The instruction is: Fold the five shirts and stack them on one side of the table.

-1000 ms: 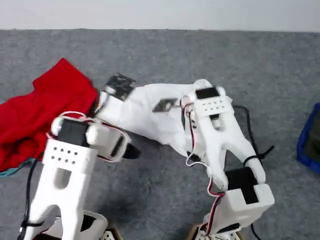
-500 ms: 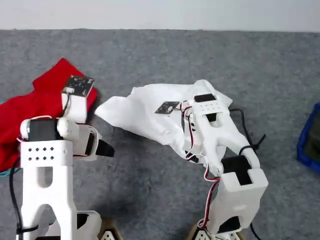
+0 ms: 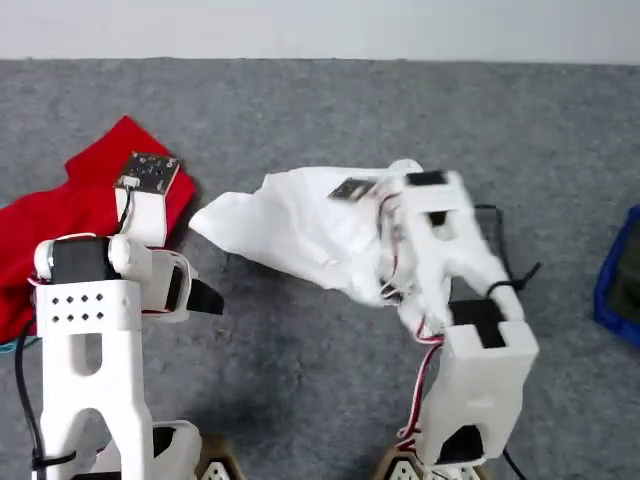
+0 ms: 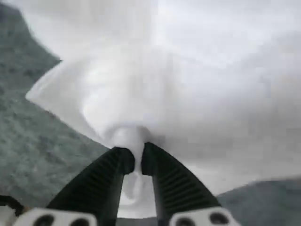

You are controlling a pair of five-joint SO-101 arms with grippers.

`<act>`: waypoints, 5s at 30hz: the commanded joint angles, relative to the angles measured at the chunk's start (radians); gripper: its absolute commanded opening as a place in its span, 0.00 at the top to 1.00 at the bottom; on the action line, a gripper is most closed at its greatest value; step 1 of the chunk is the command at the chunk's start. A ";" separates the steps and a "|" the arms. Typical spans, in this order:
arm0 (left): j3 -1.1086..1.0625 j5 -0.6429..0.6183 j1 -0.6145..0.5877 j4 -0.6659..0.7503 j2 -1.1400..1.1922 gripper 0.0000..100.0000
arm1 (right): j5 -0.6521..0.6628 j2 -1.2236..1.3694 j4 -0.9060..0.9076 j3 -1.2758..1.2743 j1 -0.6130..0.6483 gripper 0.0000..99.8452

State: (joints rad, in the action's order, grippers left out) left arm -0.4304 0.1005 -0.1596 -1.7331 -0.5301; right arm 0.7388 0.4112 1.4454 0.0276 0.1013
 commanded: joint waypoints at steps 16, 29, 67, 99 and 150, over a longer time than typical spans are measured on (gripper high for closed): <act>0.001 -0.043 -0.002 -0.023 -0.029 0.84 | -0.014 0.039 -0.206 0.537 -0.363 0.84; 0.050 -0.198 0.186 0.153 -0.018 0.80 | -0.166 -0.005 -0.016 0.609 -0.472 0.78; 1.175 0.232 0.709 0.457 1.358 0.92 | -0.292 -0.071 0.352 0.333 -0.449 0.76; 1.399 -0.052 0.730 0.253 1.427 0.64 | -0.292 -0.062 0.354 0.331 -0.449 0.76; 1.376 -0.091 0.115 0.351 1.415 0.72 | -0.242 -0.203 0.352 0.181 -0.045 0.76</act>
State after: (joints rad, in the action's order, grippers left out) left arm 0.8508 0.0299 -0.0184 -1.2942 0.9091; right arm 0.4687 0.2869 1.7568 0.2087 -0.0844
